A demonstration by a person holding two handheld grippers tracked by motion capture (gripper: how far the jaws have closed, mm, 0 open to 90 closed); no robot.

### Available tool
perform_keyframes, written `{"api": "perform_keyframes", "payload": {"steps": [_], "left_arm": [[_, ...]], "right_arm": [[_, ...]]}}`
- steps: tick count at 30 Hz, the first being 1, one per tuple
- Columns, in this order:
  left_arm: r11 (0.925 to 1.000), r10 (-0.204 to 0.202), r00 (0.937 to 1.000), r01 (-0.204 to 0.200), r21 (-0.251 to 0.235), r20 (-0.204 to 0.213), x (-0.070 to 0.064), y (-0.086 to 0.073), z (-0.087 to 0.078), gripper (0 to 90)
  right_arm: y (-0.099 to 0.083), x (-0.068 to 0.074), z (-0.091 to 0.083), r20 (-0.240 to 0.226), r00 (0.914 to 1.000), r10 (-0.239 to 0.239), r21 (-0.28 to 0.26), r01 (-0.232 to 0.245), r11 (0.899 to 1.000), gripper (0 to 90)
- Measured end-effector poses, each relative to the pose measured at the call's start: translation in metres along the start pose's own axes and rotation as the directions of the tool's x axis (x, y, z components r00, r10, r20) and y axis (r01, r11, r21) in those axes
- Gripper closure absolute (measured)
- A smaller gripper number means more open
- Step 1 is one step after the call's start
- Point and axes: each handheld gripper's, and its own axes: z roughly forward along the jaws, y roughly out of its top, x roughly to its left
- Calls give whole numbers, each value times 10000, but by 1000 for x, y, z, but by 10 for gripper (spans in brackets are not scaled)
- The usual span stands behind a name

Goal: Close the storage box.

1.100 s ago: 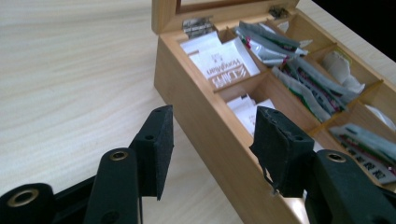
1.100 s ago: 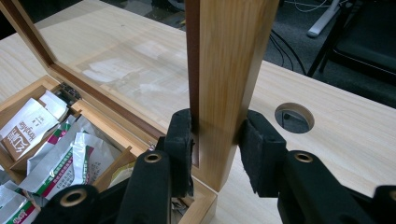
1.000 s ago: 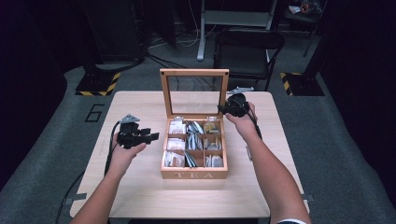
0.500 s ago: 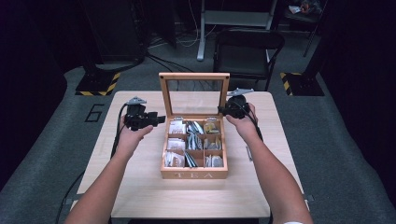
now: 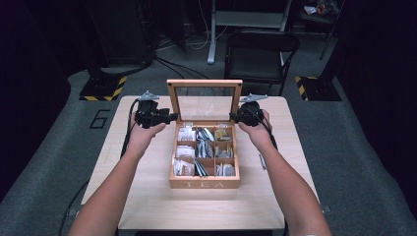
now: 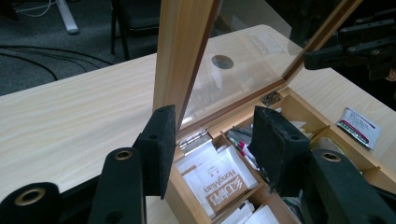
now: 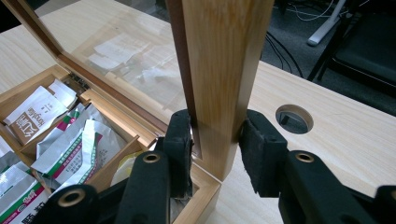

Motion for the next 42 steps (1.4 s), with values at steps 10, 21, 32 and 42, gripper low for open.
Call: {"api": "perform_keyframes", "payload": {"steps": [10, 21, 32, 42], "left_arm": [[9988, 213, 9963, -248, -413, -834, 0, 15, 6, 570], [9980, 159, 9936, -226, -591, -1123, -3, 21, 7, 593], [9963, 602, 9888, -679, -524, -1367, -8, 22, 6, 632], [9972, 418, 9925, -486, -566, -1150, -8, 17, 2, 624]], "right_arm": [[-2, 0, -1, -67, 10000, 3, -153, -4, 9999, 641], [-4, 0, -2, -131, 9999, 3, -204, -6, 9998, 637], [-10, 0, -6, -202, 9991, 384, -422, -393, 9983, 604], [-1, 15, -30, -42, 9992, 387, -534, -388, 9978, 531]]}}
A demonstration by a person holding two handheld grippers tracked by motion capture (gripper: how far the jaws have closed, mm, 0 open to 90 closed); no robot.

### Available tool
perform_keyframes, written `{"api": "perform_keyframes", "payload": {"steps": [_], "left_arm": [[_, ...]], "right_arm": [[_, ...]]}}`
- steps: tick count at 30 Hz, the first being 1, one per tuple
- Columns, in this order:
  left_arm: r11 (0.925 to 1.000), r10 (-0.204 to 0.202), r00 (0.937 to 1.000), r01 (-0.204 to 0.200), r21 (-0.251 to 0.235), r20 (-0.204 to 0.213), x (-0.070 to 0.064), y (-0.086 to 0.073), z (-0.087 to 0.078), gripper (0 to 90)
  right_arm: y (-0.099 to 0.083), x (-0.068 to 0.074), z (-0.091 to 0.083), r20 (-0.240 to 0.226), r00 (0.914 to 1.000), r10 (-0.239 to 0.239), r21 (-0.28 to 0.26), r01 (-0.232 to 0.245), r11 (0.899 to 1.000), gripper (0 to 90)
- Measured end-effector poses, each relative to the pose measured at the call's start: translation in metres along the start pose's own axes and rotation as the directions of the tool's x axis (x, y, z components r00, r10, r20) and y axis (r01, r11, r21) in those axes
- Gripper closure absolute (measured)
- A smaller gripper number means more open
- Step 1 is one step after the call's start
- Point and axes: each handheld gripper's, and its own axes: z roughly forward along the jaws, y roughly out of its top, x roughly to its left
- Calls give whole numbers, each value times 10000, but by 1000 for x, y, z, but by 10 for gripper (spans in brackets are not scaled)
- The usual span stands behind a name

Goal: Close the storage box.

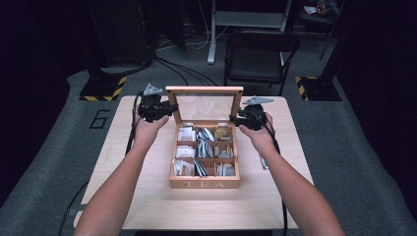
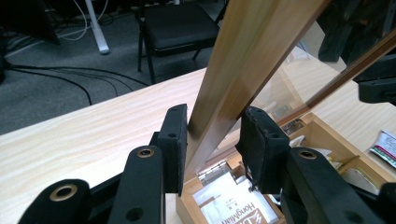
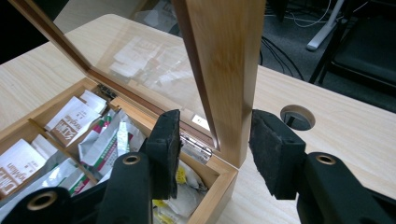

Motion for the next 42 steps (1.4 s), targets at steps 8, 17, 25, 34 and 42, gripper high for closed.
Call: {"api": "perform_keyframes", "payload": {"steps": [8, 17, 25, 34, 42], "left_arm": [[10000, 19, 10000, -19, 76, 34, -2, -2, -3, 622], [9995, -306, 9992, 309, -105, 269, -6, -12, -8, 614], [9998, -211, 9992, 211, -8, 327, -8, -16, -12, 610], [9998, -155, 9987, 147, 164, 489, -9, -21, -16, 603], [9993, 154, 9986, -170, 324, 503, -10, -22, -19, 593]], "right_arm": [[12, 7, -20, 272, 9981, -558, -186, 563, 9982, 517], [24, 16, -40, 359, 9930, -1124, -376, 1137, 9928, 513], [32, 20, -50, 285, 9899, -1386, -437, 1397, 9892, 537], [31, 26, -60, 135, 9894, -1449, -319, 1453, 9889, 608], [30, 26, -63, -112, 9899, -1416, -151, 1414, 9898, 611]]}}
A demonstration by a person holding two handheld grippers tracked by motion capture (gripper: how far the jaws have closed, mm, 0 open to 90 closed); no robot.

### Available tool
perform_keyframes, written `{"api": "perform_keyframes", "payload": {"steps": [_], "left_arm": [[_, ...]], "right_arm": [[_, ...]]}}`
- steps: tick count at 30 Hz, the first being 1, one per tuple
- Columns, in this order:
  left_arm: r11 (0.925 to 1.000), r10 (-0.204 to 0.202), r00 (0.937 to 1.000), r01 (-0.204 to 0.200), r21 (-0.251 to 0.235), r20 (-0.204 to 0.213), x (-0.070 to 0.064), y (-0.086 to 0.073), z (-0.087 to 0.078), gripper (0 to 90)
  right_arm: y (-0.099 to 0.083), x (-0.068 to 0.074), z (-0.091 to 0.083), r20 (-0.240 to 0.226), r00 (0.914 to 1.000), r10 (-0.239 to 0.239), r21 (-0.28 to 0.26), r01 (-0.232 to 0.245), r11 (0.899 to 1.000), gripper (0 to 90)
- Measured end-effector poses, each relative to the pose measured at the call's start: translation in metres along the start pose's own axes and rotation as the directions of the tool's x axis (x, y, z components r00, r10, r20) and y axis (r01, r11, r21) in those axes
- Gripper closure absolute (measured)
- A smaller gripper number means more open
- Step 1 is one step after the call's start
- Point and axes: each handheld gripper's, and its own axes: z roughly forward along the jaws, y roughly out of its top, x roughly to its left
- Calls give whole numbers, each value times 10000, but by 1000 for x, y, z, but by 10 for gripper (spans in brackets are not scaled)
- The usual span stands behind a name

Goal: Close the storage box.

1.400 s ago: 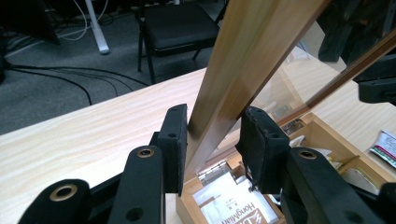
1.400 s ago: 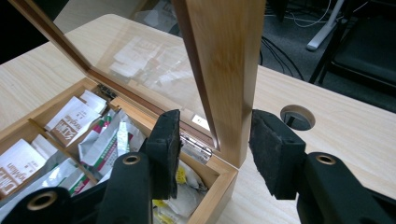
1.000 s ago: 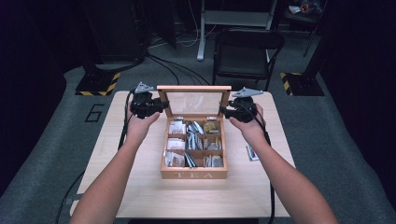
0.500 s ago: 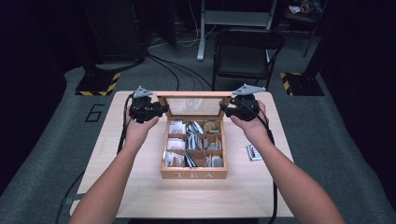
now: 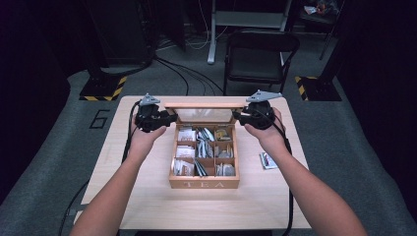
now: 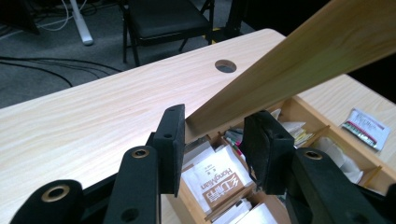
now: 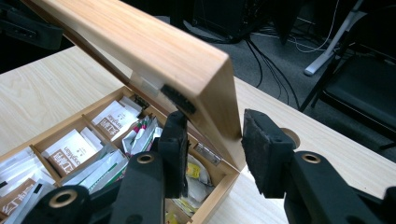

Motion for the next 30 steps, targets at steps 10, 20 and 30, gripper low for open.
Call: {"api": "perform_keyframes", "payload": {"steps": [10, 20, 30], "left_arm": [[10000, 11, 9998, -12, 54, 176, 0, -3, -15, 544], [9999, 133, 9991, -134, 17, 405, -9, -1, -32, 516], [9986, 526, 9979, -527, -3, 390, -18, -1, -39, 550]], "right_arm": [[-3, 2, -2, -25, 9999, -108, -26, 108, 9999, 609], [-7, 4, -3, -72, 9999, -71, -36, 70, 10000, 604], [-14, 7, -6, -267, 9996, -36, 47, 37, 10000, 591]]}}
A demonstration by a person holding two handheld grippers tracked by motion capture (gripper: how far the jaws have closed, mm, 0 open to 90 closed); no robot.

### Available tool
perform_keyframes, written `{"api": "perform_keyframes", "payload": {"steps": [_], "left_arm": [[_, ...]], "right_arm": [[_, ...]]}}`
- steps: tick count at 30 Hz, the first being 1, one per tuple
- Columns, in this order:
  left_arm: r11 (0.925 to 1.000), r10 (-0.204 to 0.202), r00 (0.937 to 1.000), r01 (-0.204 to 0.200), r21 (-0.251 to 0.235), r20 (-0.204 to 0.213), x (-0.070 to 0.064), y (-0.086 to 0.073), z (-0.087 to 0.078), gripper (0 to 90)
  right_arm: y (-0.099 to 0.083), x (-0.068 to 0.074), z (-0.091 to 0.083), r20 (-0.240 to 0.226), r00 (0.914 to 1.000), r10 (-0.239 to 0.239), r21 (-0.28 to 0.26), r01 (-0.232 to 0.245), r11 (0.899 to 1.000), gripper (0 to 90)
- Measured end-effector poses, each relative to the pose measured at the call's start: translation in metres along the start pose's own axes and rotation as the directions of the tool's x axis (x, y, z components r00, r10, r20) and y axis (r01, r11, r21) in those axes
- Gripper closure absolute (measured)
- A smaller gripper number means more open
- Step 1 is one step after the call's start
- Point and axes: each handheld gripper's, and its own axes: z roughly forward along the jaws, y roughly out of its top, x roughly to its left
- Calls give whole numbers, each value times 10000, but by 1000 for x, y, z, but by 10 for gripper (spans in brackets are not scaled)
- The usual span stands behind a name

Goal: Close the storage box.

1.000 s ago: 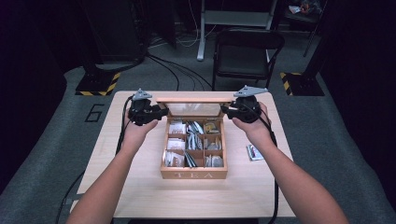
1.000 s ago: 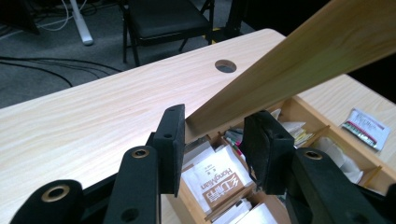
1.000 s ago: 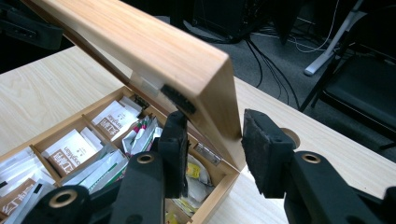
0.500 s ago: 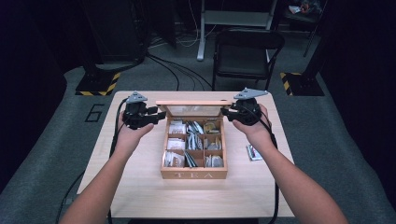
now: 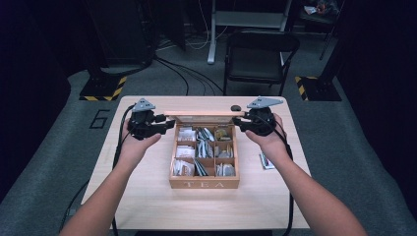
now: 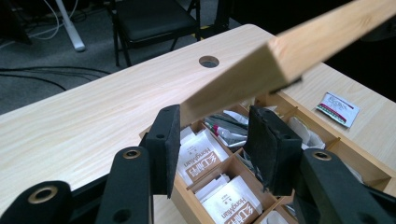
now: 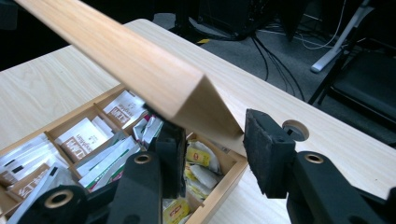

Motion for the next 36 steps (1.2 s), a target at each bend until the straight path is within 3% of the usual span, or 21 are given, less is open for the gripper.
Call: {"api": "perform_keyframes", "payload": {"steps": [10, 17, 28, 31, 36], "left_arm": [[9996, 218, 9998, -219, -176, -30, -10, 1, -9, 562], [9997, 214, 9998, -214, -81, -41, -15, -5, -10, 558], [9994, 350, 9994, -350, -45, -21, -22, -21, -13, 550], [9994, 352, 9994, -352, -14, 27, -23, -27, -13, 545], [9995, 300, 9995, -301, 31, 99, -24, -31, -14, 538]], "right_arm": [[-9, 4, -2, -133, 9999, 88, -41, -88, 10000, 581], [-18, 5, -5, -422, 9973, 605, -65, -608, 9981, 576], [-22, 19, -15, -487, 9982, 348, -100, -353, 9993, 498], [-24, 26, -20, -396, 9990, -211, -89, 207, 9997, 486], [-28, 29, -24, -401, 9991, -132, -128, 126, 9998, 485]]}}
